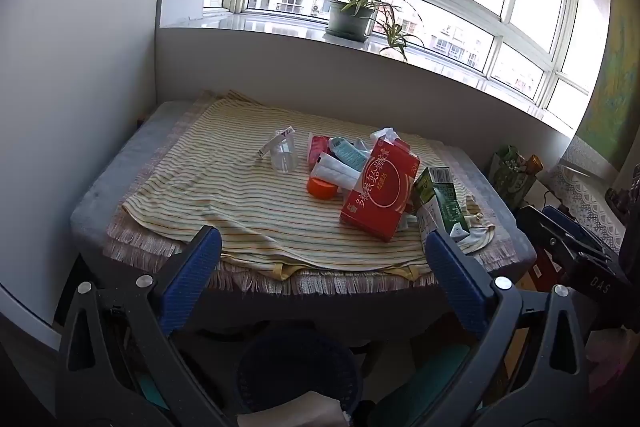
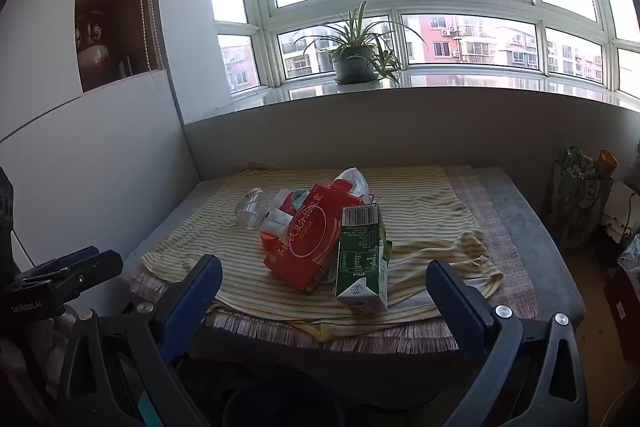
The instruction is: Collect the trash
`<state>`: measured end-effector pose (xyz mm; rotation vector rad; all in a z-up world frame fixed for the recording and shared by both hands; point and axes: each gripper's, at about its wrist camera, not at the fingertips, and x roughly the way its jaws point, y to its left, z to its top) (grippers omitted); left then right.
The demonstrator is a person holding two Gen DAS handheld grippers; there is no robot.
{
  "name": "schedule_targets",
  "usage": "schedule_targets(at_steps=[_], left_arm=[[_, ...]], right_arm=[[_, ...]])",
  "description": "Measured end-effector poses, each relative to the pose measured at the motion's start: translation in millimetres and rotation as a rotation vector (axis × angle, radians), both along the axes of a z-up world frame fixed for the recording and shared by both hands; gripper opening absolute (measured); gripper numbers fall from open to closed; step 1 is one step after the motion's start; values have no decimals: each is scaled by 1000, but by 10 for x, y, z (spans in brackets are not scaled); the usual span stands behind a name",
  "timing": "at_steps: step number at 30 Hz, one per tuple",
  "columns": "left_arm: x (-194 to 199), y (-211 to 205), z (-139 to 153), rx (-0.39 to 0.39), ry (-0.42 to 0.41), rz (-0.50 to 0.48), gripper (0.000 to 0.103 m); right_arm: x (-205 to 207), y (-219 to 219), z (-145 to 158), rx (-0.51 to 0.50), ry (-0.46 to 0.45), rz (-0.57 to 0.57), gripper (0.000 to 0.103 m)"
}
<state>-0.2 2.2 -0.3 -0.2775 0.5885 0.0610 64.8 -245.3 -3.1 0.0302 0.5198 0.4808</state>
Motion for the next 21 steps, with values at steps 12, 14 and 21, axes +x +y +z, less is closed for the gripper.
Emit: schedule_targets(at_steps=[12, 14, 21], left_arm=[[-21, -33, 9, 67, 11, 43, 103], [-23, -31, 12, 75, 9, 44, 103], [-50, -44, 25, 84, 1, 51, 103]], right_arm=[[-9, 28, -23, -4, 17, 9, 103], [-20, 26, -23, -3, 18, 10, 103], [-36, 13, -38, 9, 27, 21, 103]])
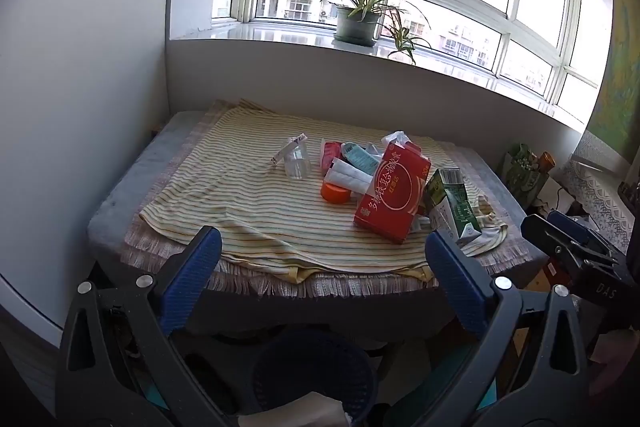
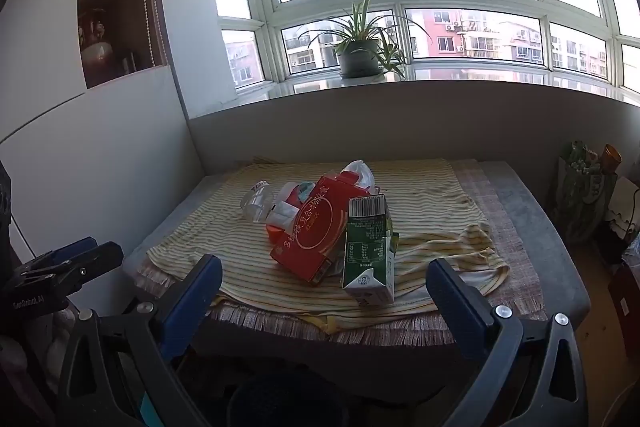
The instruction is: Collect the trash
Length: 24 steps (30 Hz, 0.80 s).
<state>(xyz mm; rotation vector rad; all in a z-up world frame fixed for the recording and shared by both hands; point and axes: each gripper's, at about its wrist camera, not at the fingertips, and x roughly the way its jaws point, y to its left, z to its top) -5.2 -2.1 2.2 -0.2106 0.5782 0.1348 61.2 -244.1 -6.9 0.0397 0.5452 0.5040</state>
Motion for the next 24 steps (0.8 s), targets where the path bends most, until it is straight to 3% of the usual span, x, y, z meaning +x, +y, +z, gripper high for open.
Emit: schedule_targets(at_steps=[24], left_arm=[[-8, -15, 41, 8, -13, 1, 103]], right_arm=[[19, 8, -42, 33, 38, 23, 103]])
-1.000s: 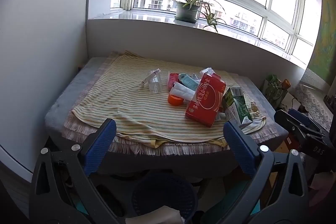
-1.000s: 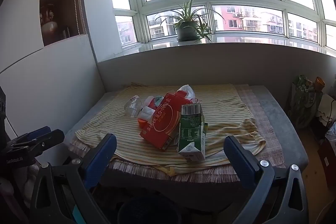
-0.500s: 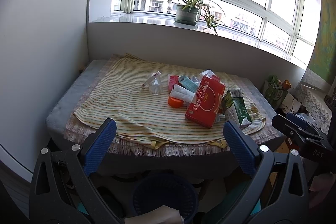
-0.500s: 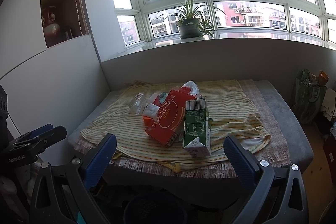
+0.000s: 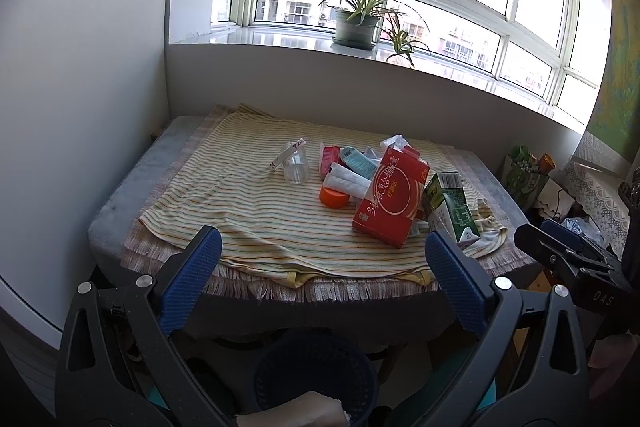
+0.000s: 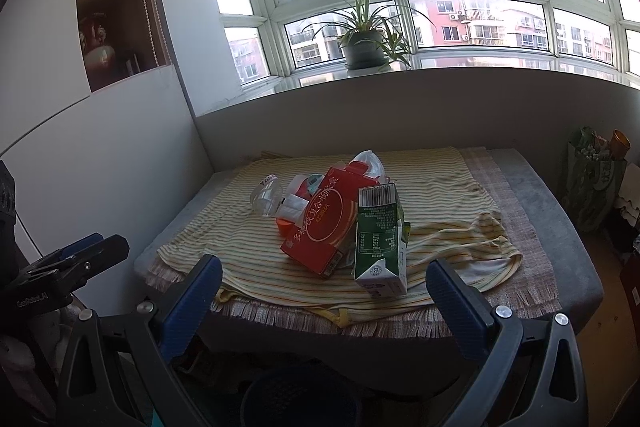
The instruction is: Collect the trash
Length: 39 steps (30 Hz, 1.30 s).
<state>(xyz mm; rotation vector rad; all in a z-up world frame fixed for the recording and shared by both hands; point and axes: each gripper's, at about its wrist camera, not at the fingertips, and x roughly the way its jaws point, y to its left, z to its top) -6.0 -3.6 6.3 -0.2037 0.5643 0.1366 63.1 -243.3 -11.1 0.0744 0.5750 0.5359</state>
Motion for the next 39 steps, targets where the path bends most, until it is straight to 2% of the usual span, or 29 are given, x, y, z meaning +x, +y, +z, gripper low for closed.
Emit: schedule_targets(at_steps=[39], left_arm=[[2, -6, 1, -1, -2, 0, 103]], right_arm=[[32, 47, -85, 15, 35, 31, 103]])
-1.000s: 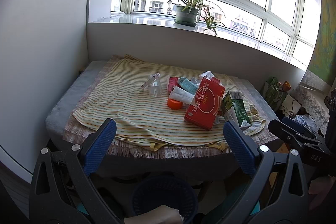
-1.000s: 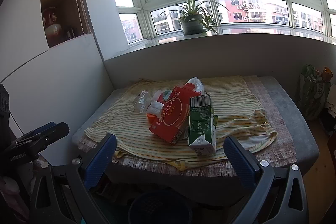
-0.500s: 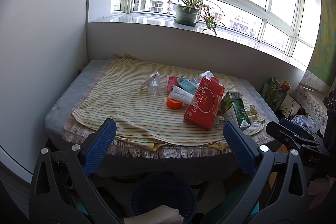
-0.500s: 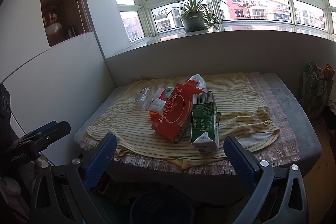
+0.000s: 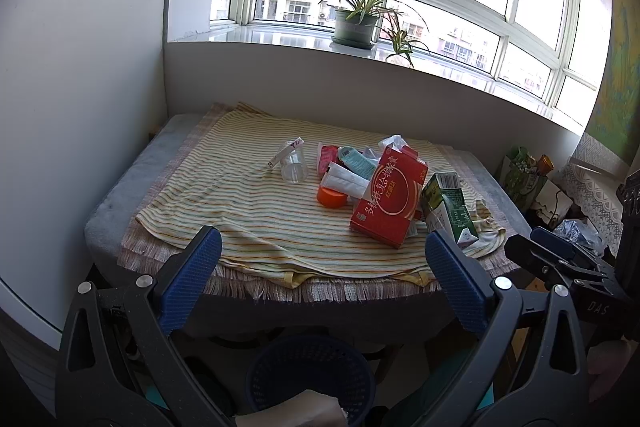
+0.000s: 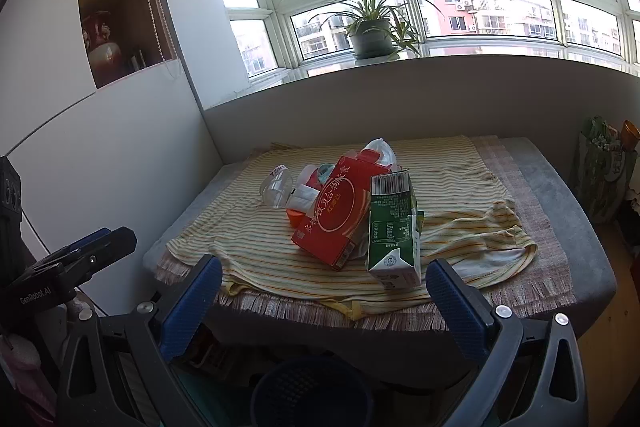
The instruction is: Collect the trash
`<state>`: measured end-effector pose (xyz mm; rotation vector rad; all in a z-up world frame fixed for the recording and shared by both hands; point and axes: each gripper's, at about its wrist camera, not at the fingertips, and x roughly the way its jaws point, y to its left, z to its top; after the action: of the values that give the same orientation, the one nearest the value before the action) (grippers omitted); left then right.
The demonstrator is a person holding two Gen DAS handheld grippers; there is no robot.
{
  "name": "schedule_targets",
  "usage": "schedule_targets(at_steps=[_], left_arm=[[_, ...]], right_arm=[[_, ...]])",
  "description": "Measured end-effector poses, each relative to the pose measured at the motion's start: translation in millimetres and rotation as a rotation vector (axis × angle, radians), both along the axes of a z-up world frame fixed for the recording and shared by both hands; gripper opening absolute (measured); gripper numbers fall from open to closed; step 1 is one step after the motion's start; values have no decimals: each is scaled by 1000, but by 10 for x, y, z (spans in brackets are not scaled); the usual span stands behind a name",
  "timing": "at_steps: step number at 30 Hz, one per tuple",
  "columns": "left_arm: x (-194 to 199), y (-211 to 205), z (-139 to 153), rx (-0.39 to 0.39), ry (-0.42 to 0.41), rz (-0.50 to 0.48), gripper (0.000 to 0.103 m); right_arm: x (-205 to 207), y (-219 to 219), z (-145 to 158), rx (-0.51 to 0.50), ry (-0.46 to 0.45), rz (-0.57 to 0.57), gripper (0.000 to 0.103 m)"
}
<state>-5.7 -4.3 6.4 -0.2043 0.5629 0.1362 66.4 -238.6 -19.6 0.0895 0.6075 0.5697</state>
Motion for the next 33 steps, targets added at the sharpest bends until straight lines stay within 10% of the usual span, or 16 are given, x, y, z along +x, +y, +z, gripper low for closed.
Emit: schedule_targets(at_steps=[33], left_arm=[[932, 613, -463, -73, 67, -49, 103]], right_arm=[[496, 118, -209, -73, 22, -11, 102]])
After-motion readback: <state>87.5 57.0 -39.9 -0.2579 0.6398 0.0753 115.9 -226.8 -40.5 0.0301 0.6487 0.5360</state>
